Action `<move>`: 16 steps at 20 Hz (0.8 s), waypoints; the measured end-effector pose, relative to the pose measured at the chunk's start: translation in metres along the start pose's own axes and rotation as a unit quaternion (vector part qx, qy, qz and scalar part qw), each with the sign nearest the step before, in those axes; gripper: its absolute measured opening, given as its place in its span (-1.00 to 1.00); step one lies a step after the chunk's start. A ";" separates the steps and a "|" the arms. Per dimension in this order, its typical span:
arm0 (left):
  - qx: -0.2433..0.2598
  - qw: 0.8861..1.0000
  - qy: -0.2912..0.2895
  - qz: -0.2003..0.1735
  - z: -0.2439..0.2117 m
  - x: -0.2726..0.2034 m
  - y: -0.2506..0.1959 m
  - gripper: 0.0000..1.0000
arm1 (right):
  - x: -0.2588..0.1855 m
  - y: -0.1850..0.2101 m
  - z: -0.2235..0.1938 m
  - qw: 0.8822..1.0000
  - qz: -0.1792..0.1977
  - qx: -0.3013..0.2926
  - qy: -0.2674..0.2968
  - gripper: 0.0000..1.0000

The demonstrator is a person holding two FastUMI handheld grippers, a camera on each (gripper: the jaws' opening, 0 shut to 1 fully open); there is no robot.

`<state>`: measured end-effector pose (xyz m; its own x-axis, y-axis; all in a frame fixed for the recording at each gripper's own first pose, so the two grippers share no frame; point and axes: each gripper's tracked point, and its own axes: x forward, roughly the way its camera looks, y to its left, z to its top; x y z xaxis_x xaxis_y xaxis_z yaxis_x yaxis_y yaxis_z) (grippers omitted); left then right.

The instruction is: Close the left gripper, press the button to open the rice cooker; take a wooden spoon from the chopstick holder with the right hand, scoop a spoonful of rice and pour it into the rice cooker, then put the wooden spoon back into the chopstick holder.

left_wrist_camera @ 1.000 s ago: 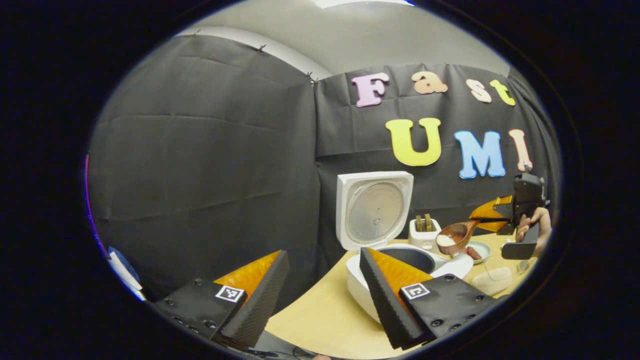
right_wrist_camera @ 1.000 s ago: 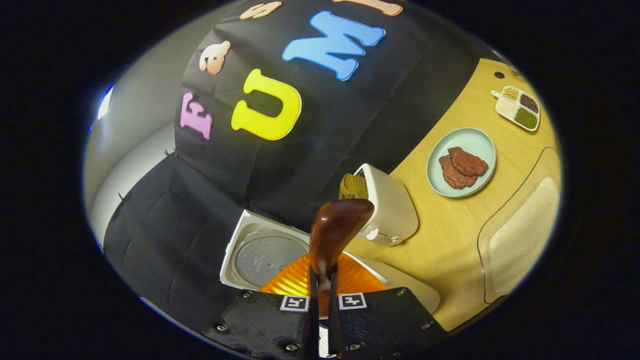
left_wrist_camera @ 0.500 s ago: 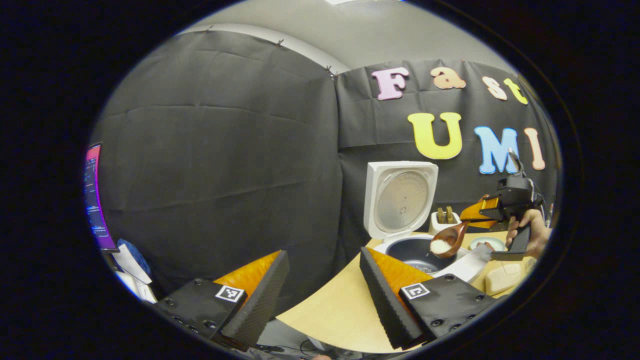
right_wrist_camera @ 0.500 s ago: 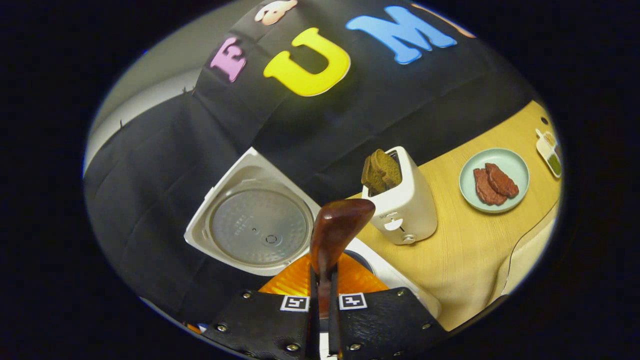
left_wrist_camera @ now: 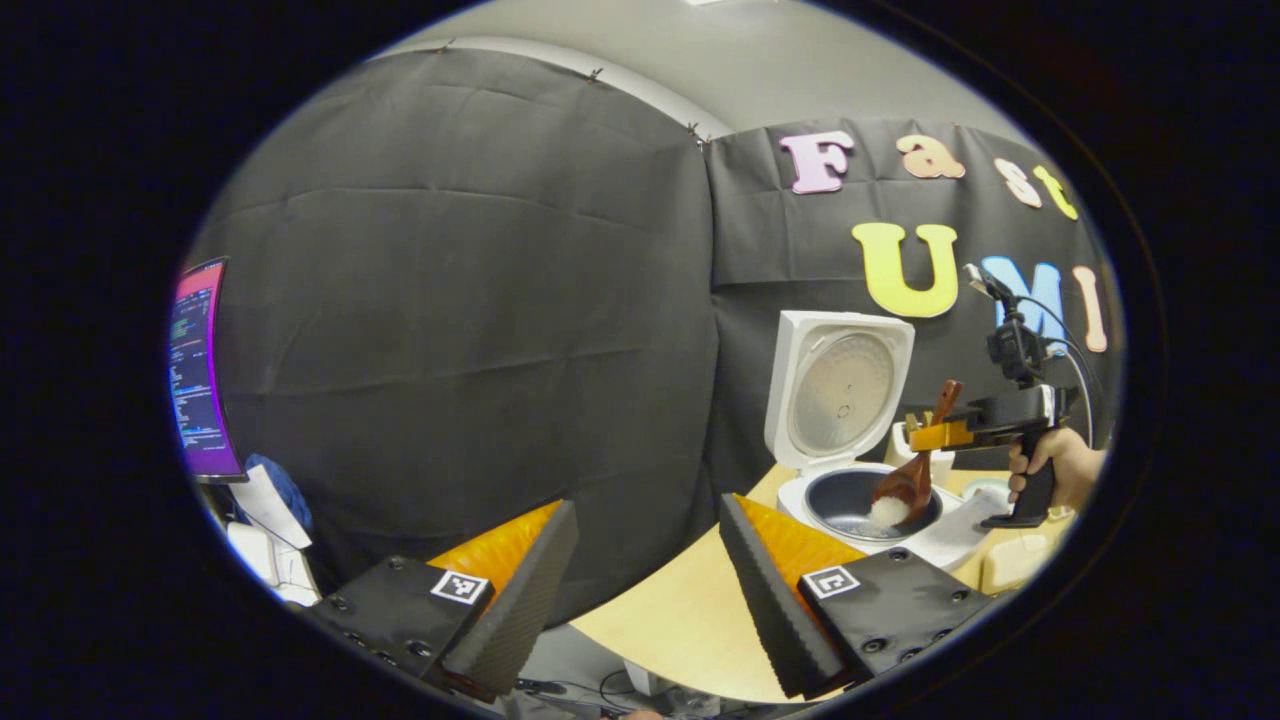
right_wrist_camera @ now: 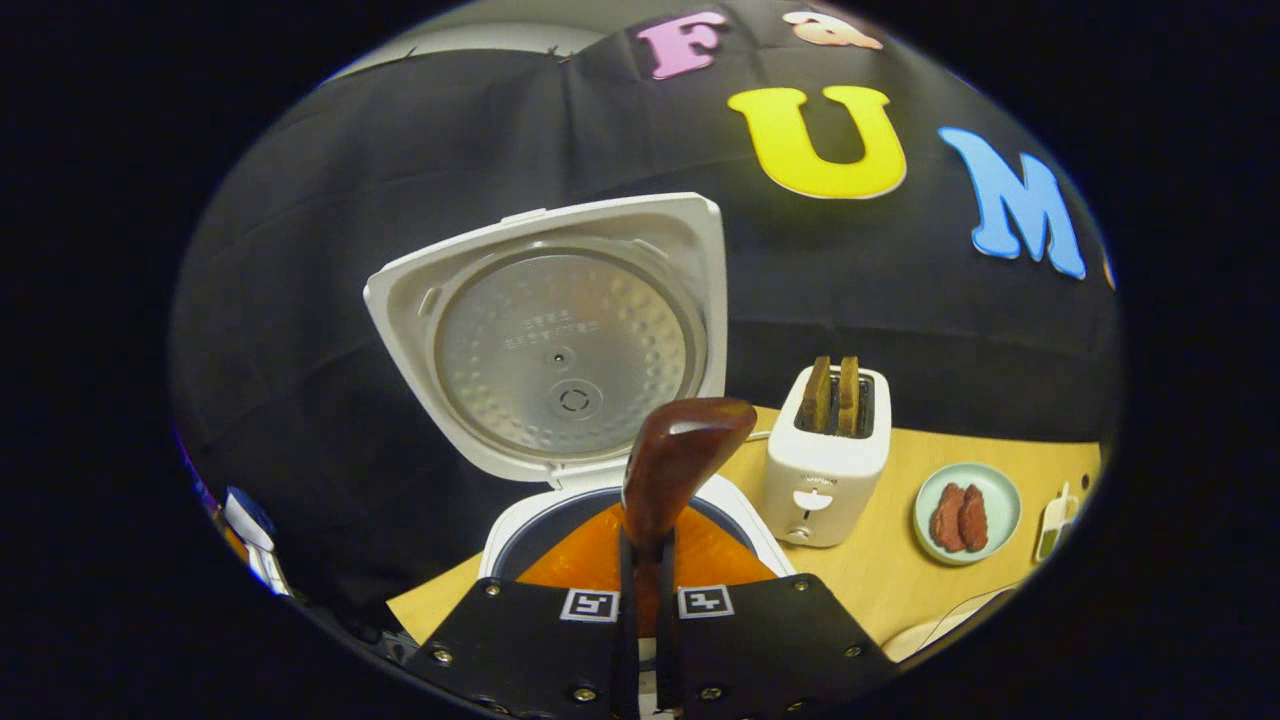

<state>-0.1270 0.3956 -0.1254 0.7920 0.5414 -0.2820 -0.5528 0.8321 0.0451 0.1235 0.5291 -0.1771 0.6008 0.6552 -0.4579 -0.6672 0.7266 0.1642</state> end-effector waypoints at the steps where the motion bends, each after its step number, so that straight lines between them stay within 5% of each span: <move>1: -0.001 1.000 0.000 0.000 0.001 -0.001 0.000 0.90 | -0.001 0.002 0.003 1.000 -0.002 -0.022 -0.002 -0.86; 11: -0.003 1.000 -0.012 -0.010 0.009 -0.004 -0.006 0.92 | -0.027 0.007 0.033 0.974 -0.043 -0.211 -0.069 -0.86; 16: 0.006 1.000 -0.025 -0.017 0.022 -0.003 -0.011 0.89 | -0.060 0.014 0.078 0.968 -0.039 -0.196 -0.151 -0.85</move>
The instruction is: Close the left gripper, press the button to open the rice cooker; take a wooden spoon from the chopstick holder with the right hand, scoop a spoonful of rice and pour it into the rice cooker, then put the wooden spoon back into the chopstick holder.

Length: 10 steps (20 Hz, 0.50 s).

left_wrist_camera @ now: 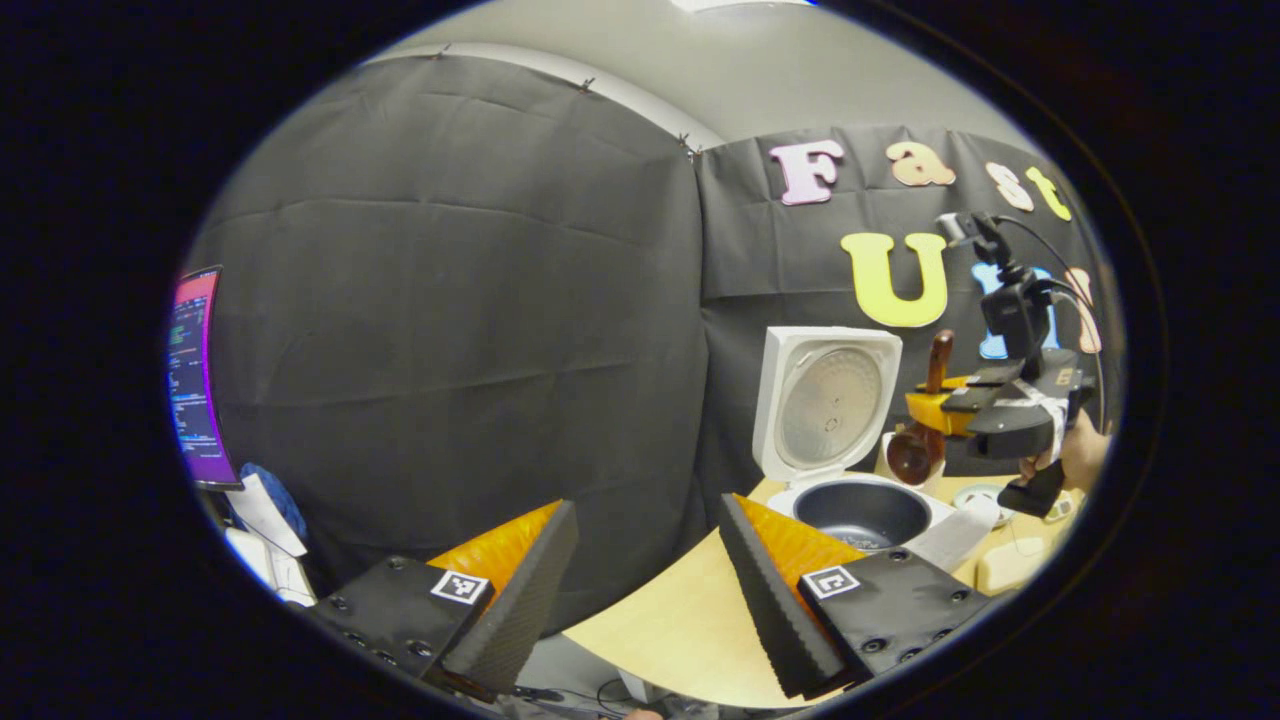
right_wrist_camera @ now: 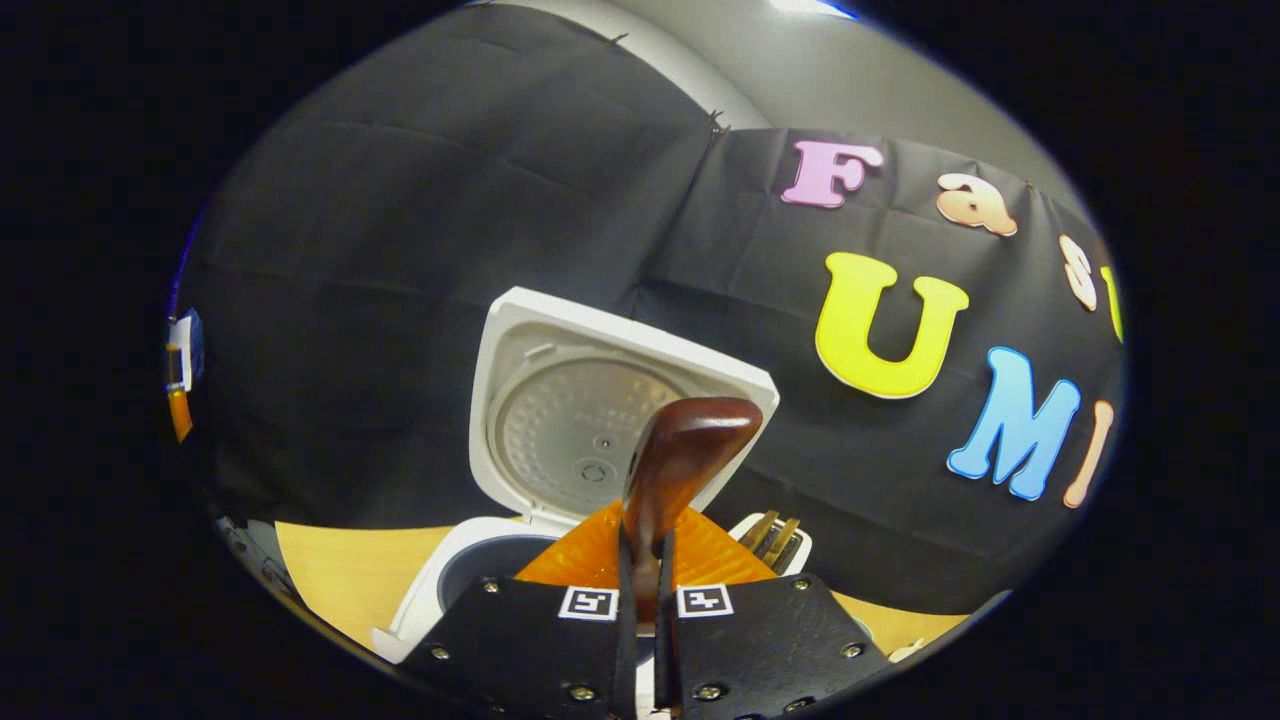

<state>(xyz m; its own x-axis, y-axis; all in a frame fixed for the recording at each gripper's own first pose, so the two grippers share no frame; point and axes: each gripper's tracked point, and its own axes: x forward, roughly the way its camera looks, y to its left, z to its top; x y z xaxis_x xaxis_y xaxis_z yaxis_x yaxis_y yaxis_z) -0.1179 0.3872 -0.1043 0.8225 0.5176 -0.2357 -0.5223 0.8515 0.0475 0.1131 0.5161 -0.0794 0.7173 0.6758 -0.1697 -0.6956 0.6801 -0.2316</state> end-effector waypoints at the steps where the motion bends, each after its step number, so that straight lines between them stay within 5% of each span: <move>1: -0.001 1.000 -0.004 -0.003 0.004 0.001 -0.002 0.89 | -0.005 -0.007 0.008 1.000 -0.004 0.016 -0.010 -0.85; 10: 0.012 0.997 -0.054 -0.056 0.050 0.008 -0.067 0.89 | -0.087 -0.105 0.008 0.990 -0.065 0.121 -0.019 -0.85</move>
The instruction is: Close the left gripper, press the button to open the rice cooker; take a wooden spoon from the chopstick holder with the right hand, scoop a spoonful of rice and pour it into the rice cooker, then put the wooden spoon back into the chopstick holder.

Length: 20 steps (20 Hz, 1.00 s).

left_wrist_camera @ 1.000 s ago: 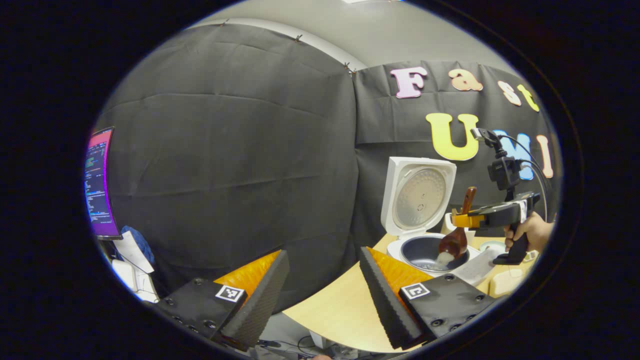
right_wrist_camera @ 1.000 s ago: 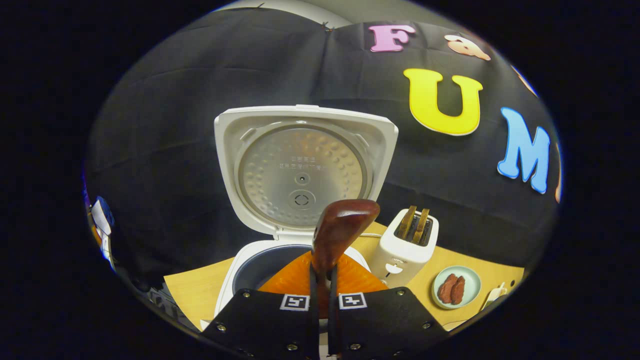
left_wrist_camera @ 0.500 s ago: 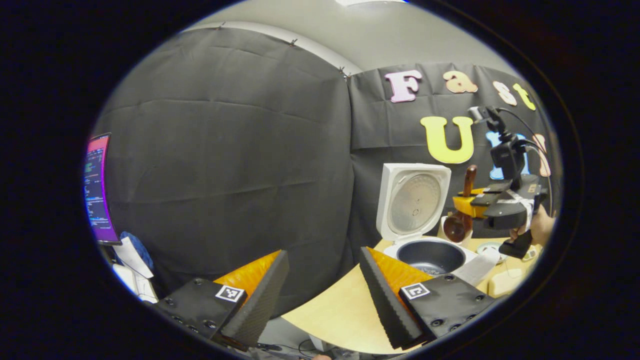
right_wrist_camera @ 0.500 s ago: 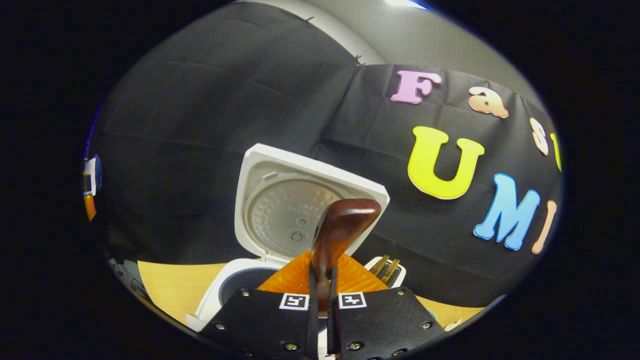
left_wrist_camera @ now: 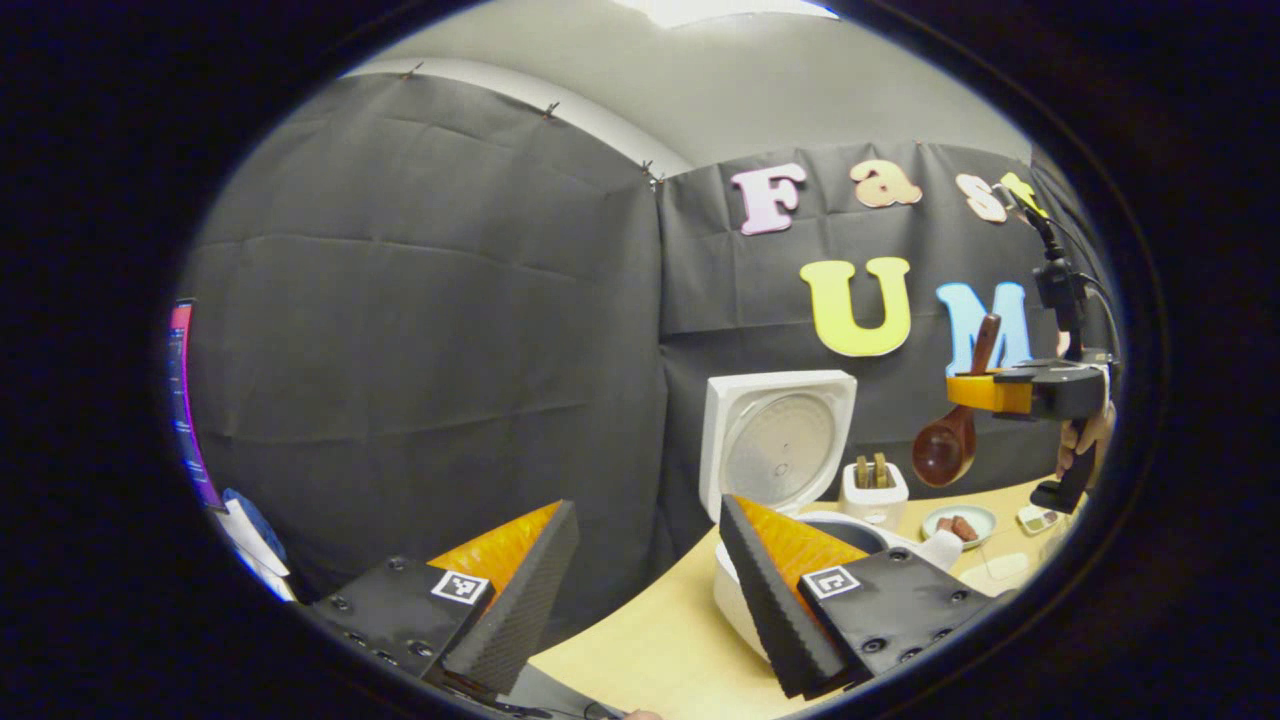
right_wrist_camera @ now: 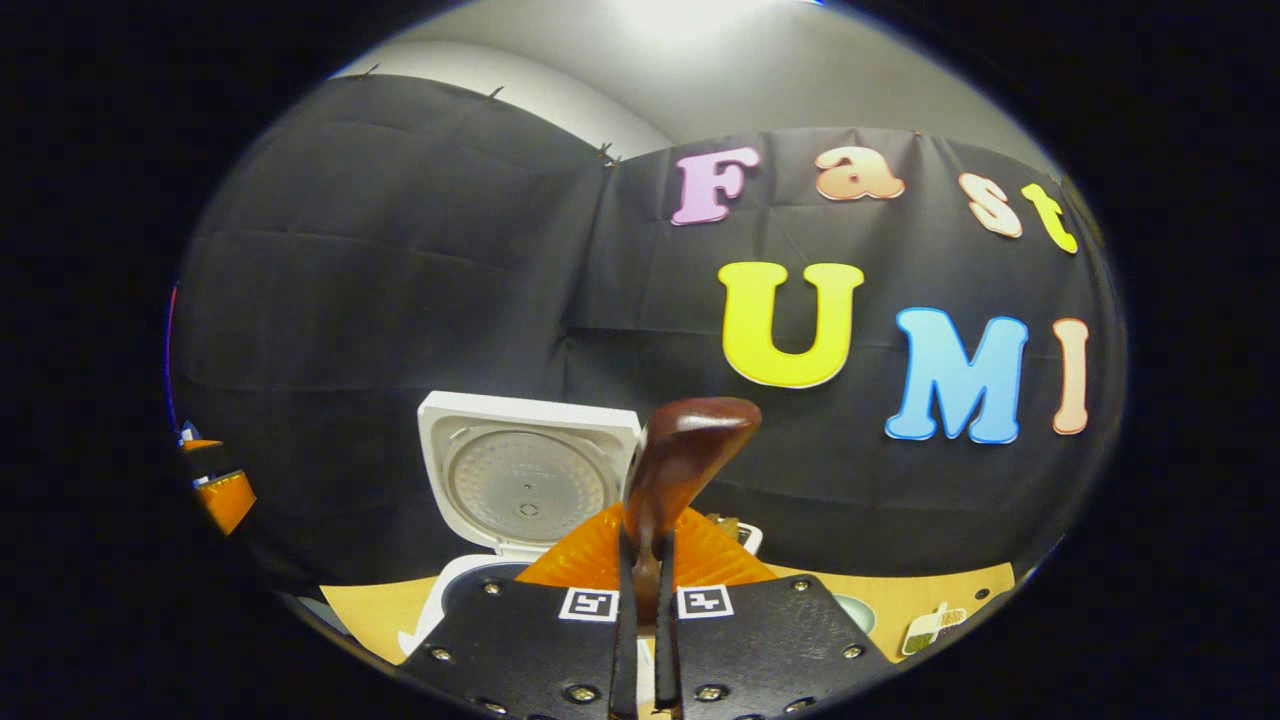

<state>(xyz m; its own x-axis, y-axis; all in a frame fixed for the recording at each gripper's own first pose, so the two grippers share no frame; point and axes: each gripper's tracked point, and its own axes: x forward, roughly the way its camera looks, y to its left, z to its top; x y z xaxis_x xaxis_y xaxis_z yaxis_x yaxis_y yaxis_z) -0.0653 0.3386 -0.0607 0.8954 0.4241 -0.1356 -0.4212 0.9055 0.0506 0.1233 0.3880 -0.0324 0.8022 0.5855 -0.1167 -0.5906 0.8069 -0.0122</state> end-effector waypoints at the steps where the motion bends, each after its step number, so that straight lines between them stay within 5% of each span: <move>1: 0.000 1.000 -0.003 -0.009 0.004 0.002 -0.012 0.89 | -0.010 -0.015 0.000 1.000 -0.011 0.009 0.001 -0.85; 9: -0.006 0.997 -0.017 -0.073 0.022 0.007 -0.106 0.92 | -0.081 -0.149 -0.012 0.992 -0.118 0.040 0.017 -0.85; 20: -0.008 0.992 -0.029 -0.123 0.040 -0.004 -0.194 0.98 | -0.165 -0.271 -0.055 0.971 -0.223 0.077 0.042 -0.85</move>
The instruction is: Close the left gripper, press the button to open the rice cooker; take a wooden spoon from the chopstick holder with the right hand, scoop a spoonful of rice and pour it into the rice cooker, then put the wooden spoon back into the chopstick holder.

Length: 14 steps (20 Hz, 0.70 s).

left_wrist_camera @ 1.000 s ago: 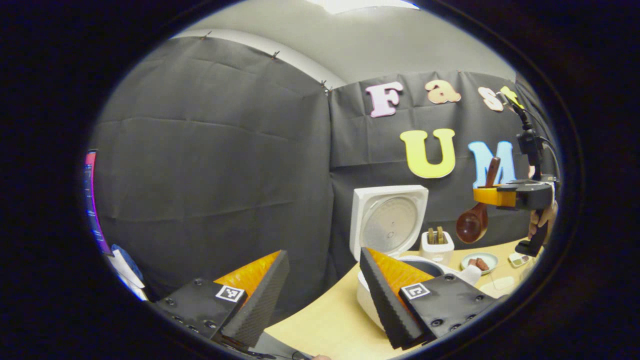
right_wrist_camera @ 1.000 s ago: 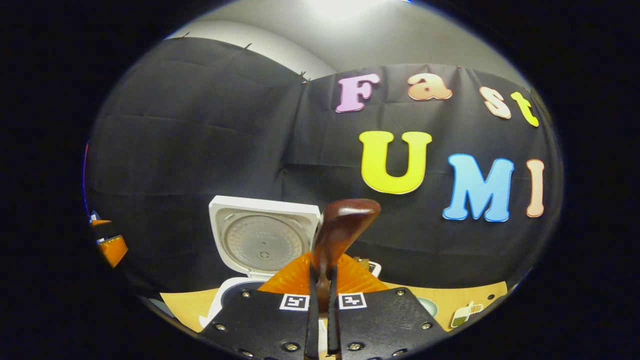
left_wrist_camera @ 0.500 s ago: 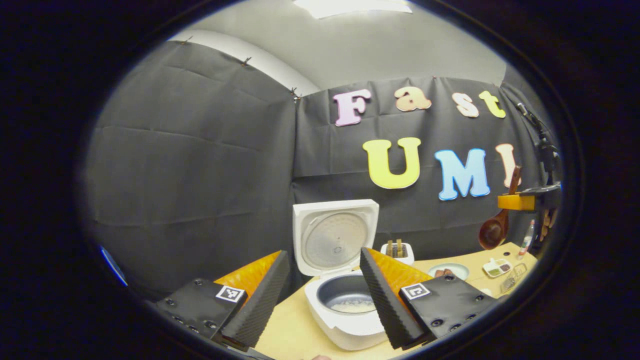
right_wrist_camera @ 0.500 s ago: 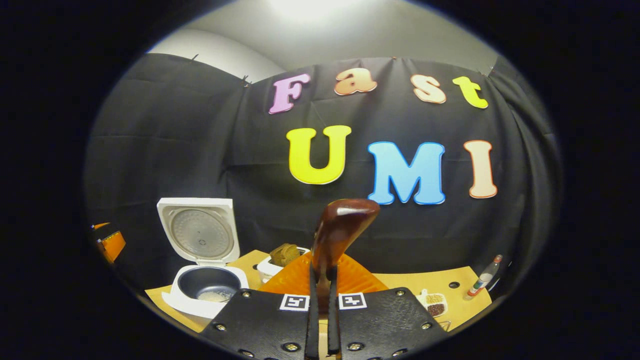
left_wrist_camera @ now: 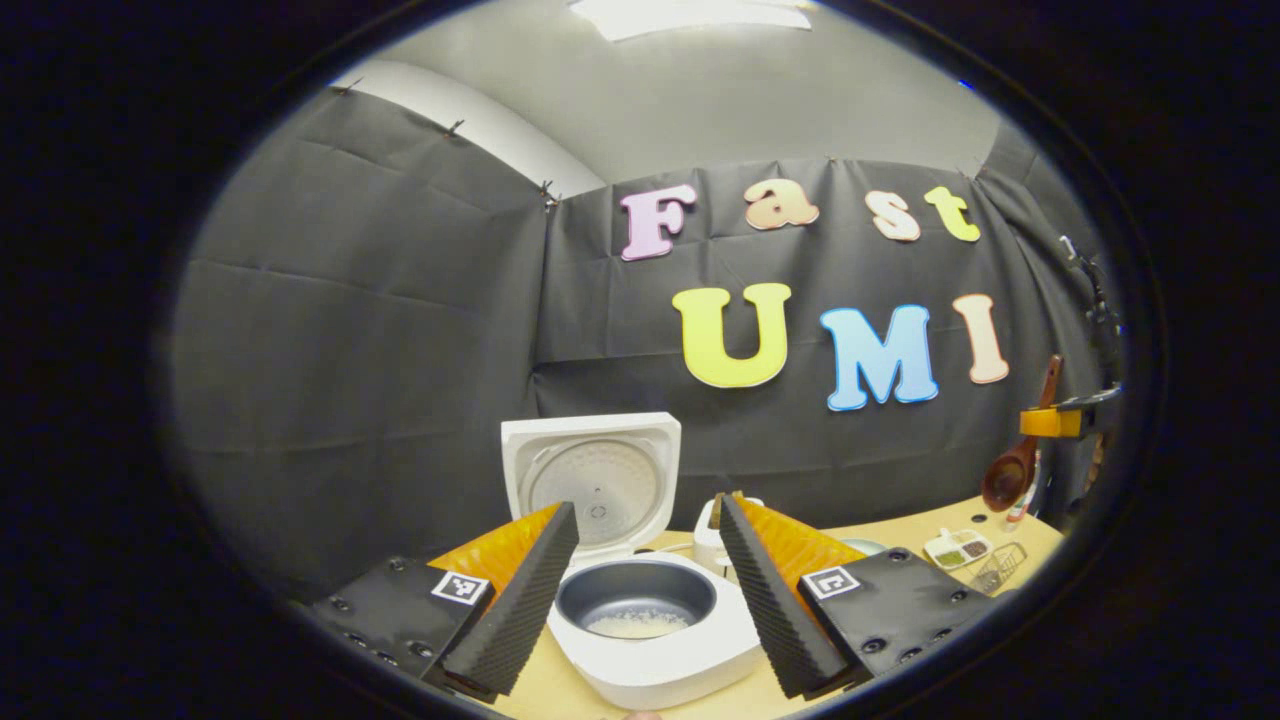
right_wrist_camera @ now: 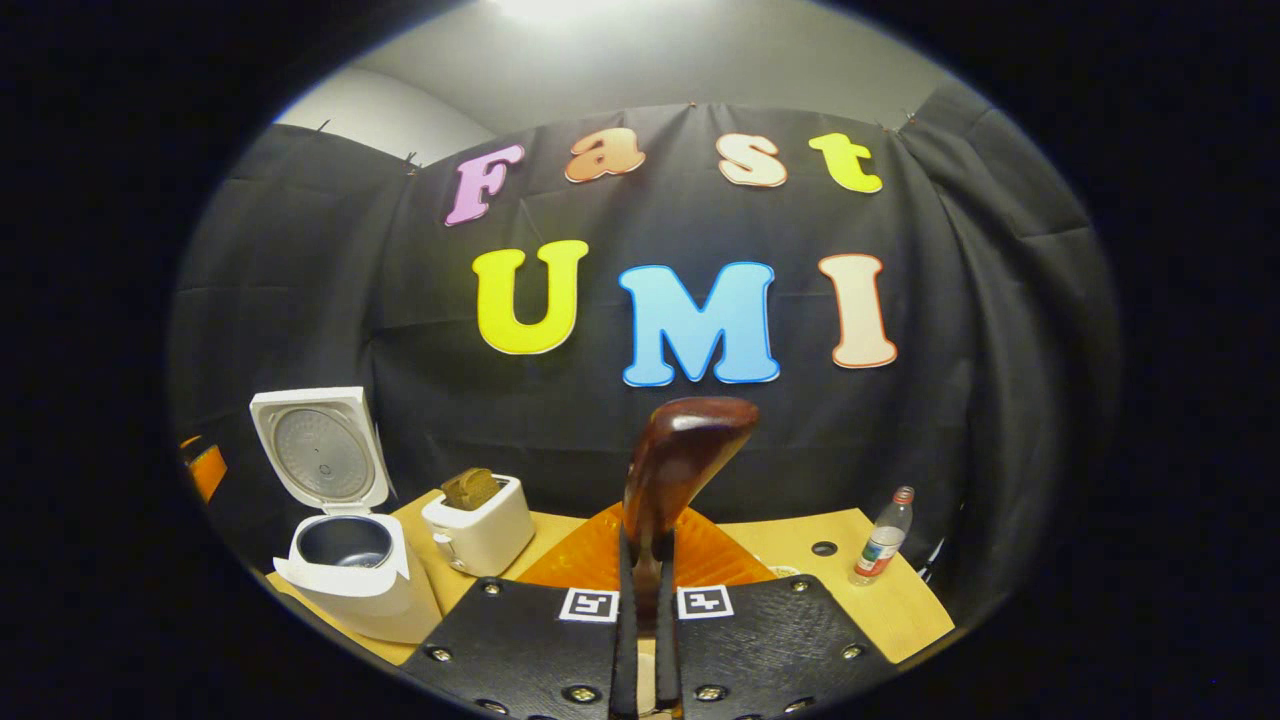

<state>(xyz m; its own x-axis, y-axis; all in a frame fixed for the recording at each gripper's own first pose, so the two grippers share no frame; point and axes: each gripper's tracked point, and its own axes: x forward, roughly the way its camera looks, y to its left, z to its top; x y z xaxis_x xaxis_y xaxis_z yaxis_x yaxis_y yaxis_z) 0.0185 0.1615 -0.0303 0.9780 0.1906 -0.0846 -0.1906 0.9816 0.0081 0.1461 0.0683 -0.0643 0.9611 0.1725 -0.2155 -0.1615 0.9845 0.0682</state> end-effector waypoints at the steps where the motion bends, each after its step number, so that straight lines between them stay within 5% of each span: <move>1: 0.000 1.000 0.000 -0.002 0.001 0.000 -0.006 0.98 | -0.001 -0.014 -0.005 1.000 -0.009 0.007 0.005 -0.85; 14: 0.025 1.000 0.015 -0.003 0.005 -0.015 -0.054 1.00 | -0.001 -0.122 -0.115 0.987 -0.080 0.084 0.110 -0.85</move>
<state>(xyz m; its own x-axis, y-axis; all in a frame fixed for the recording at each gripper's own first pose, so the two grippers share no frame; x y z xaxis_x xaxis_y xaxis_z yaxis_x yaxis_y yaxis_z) 0.0144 0.1060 -0.0249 0.9763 0.1841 -0.1138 -0.1787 0.9823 0.0564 0.1395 -0.0488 -0.1842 0.8960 0.0355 -0.4426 0.0466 0.9838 0.1731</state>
